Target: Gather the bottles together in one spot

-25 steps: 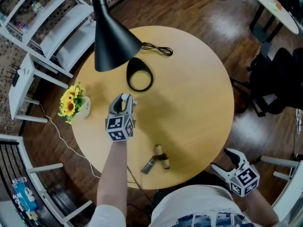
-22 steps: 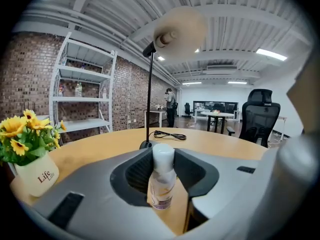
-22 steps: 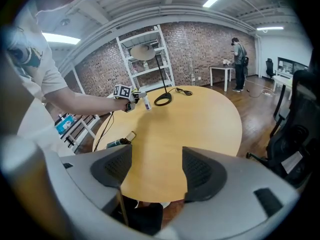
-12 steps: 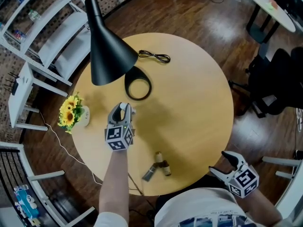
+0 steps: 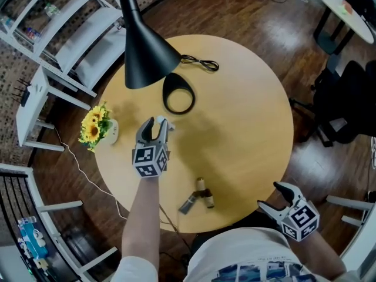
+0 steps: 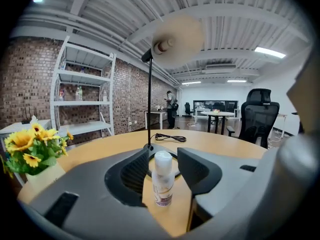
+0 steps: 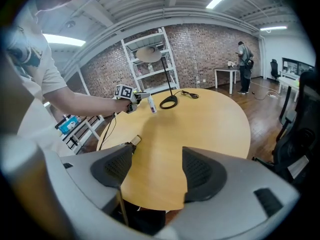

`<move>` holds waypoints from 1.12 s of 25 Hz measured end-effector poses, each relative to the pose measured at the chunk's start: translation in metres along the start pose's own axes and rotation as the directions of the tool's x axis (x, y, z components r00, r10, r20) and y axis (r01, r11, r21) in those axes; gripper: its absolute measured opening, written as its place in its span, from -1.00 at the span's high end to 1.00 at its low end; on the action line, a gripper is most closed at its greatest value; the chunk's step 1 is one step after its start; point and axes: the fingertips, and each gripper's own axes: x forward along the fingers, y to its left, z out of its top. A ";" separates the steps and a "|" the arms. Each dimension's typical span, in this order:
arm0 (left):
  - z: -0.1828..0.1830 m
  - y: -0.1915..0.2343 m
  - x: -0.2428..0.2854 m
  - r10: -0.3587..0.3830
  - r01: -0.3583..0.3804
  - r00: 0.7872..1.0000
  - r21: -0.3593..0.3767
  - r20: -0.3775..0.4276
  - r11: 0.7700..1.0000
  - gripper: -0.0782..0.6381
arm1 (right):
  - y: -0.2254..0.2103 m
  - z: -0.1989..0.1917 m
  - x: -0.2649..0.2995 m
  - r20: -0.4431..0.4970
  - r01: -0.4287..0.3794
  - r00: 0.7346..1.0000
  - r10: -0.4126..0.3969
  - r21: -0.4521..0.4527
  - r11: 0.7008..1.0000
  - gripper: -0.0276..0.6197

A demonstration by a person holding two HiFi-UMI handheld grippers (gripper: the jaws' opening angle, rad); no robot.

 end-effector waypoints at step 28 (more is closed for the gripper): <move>-0.066 -0.106 -0.484 -0.213 0.205 0.977 -0.173 -0.032 0.963 0.28 | 0.270 -0.083 -0.049 0.183 0.029 0.983 -0.019 -0.051 0.998 -0.13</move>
